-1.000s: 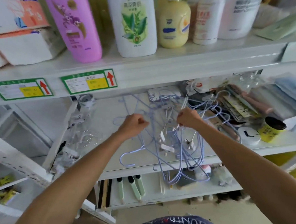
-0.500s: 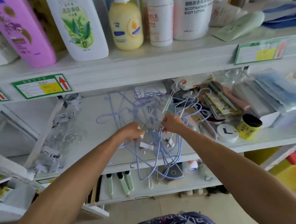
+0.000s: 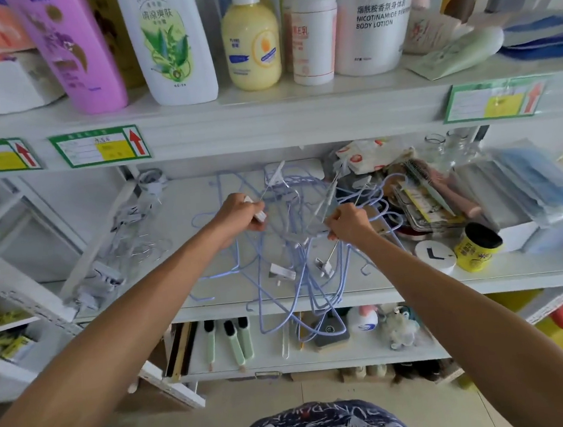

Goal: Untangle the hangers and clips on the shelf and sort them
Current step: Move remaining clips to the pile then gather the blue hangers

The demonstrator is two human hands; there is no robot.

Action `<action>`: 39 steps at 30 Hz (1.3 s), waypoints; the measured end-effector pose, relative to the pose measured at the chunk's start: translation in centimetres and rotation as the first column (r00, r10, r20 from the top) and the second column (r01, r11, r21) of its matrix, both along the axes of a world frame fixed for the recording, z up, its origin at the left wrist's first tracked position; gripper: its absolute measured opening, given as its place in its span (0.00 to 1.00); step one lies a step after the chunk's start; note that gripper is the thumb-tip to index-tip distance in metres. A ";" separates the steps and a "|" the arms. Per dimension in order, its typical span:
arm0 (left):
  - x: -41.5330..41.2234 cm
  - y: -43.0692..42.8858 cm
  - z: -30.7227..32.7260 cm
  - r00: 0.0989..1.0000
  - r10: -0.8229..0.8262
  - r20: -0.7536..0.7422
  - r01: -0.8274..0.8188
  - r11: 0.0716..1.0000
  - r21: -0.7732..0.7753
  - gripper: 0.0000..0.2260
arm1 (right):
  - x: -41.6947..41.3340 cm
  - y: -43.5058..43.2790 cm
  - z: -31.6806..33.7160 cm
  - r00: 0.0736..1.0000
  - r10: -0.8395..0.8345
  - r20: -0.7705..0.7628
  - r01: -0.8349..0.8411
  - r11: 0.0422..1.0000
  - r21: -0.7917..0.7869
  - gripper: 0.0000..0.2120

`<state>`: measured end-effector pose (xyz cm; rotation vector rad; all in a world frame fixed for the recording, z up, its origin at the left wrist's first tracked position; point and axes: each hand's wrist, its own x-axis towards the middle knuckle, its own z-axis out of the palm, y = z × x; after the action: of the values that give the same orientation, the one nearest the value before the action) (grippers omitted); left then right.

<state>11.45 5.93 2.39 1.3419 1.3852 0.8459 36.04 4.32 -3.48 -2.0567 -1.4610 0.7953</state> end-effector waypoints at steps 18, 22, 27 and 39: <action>-20.2 -7.5 -1.8 0.821 0.170 0.545 -0.031 0.966 -0.255 0.09 | -24.6 1.7 3.7 0.794 0.157 -0.587 -0.228 0.973 -0.047 0.16; -26.2 -8.0 -1.2 0.878 0.215 0.427 -0.108 0.960 -0.260 0.05 | -30.5 2.8 2.9 0.737 0.120 -0.665 -0.225 0.972 -0.074 0.15; -30.5 -6.4 0.3 0.987 0.153 0.053 -0.147 0.984 -0.098 0.07 | -36.1 5.4 1.5 0.698 0.037 -0.715 -0.231 0.957 -0.176 0.16; -34.5 0.6 -4.1 0.807 0.139 -0.575 -0.118 0.990 0.074 0.13 | -40.0 9.4 -4.5 0.825 -0.118 -0.552 -0.120 0.919 -0.376 0.18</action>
<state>-23.05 6.51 -1.73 1.6273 1.9594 0.5592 -3.94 13.74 -7.93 -1.8295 -1.0122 1.6534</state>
